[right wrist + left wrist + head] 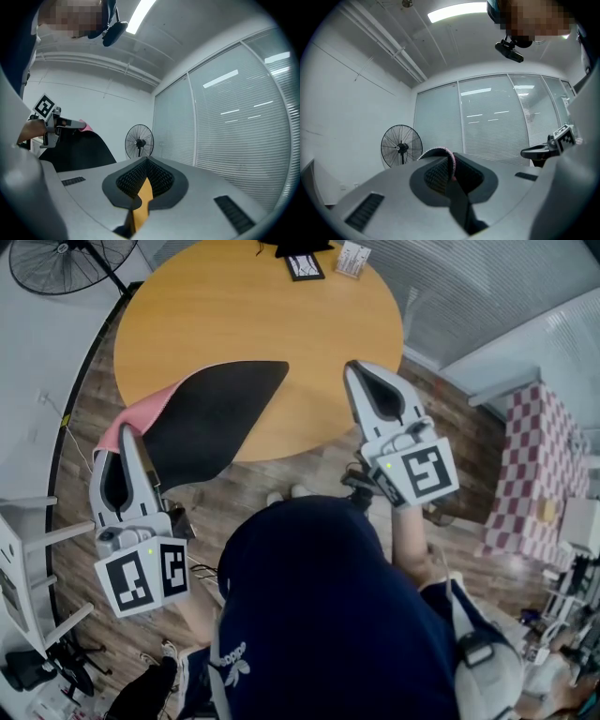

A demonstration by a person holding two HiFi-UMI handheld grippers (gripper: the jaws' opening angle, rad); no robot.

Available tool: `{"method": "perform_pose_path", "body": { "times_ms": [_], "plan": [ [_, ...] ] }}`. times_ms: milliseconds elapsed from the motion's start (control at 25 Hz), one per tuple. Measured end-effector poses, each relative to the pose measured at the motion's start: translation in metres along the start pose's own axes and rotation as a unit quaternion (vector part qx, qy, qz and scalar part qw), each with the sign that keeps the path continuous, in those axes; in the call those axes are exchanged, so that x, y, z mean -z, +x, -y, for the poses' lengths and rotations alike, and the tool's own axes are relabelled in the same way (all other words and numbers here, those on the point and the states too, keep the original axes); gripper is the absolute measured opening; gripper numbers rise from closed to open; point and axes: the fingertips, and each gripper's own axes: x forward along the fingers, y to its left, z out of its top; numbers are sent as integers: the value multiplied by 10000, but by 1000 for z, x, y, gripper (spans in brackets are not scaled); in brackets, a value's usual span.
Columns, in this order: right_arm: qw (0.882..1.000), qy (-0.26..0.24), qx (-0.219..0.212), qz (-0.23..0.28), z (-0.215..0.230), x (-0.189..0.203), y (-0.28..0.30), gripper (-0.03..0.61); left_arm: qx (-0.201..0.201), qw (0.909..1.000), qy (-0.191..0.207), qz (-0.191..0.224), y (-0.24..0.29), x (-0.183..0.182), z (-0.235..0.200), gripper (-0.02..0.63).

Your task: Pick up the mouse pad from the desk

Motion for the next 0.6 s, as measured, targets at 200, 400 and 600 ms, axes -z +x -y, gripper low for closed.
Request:
{"method": "perform_pose_path", "body": {
  "times_ms": [200,400,600],
  "plan": [
    [10000,4,41,21,1,-1,0,3,40,10000,-7,-5,2,-1,-1,20],
    [10000,-17,86,15,3,-1,-1,3,89,10000,11,2,4,-2,-1,20],
    [9999,-6,113,-46,5,4,-1,3,115,9999,19,1,7,0,0,20]
  ]
}}
